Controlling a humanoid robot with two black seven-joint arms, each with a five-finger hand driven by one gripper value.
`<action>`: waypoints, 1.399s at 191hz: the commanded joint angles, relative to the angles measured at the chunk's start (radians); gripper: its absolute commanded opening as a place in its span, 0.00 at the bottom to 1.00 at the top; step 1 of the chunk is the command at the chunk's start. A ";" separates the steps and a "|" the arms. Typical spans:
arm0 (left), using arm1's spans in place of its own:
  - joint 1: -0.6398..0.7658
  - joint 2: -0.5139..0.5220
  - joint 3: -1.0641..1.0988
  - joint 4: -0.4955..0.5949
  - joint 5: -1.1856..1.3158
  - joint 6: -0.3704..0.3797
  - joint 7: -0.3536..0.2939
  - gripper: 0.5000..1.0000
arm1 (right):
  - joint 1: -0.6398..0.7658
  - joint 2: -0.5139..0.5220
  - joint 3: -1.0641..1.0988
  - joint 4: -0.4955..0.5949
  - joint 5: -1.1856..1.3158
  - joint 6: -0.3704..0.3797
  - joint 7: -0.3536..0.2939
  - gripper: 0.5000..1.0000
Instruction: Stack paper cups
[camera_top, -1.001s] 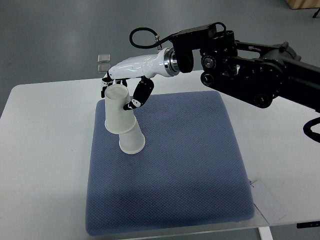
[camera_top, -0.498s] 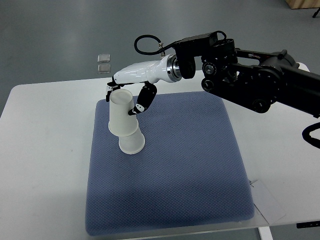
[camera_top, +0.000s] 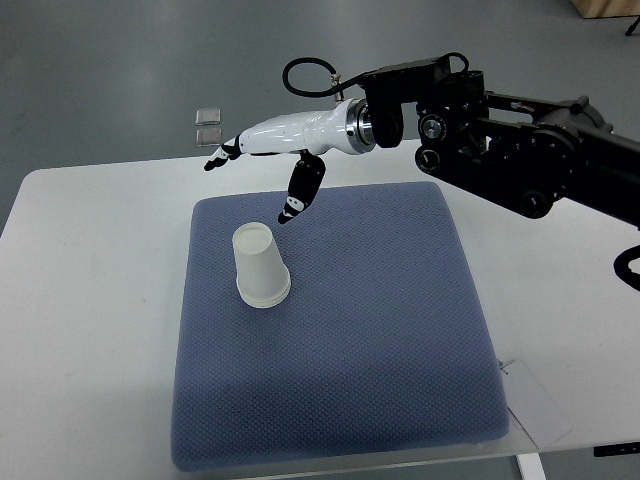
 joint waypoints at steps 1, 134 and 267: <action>0.000 0.000 0.000 0.000 0.000 0.000 0.000 1.00 | -0.045 -0.013 0.089 -0.039 0.024 -0.026 -0.005 0.83; 0.000 0.000 0.000 0.000 0.000 0.000 0.000 1.00 | -0.320 -0.027 0.309 -0.398 0.748 -0.342 -0.135 0.83; 0.000 0.000 0.000 0.000 0.000 0.000 0.000 1.00 | -0.482 -0.024 0.390 -0.398 1.041 -0.460 -0.124 0.83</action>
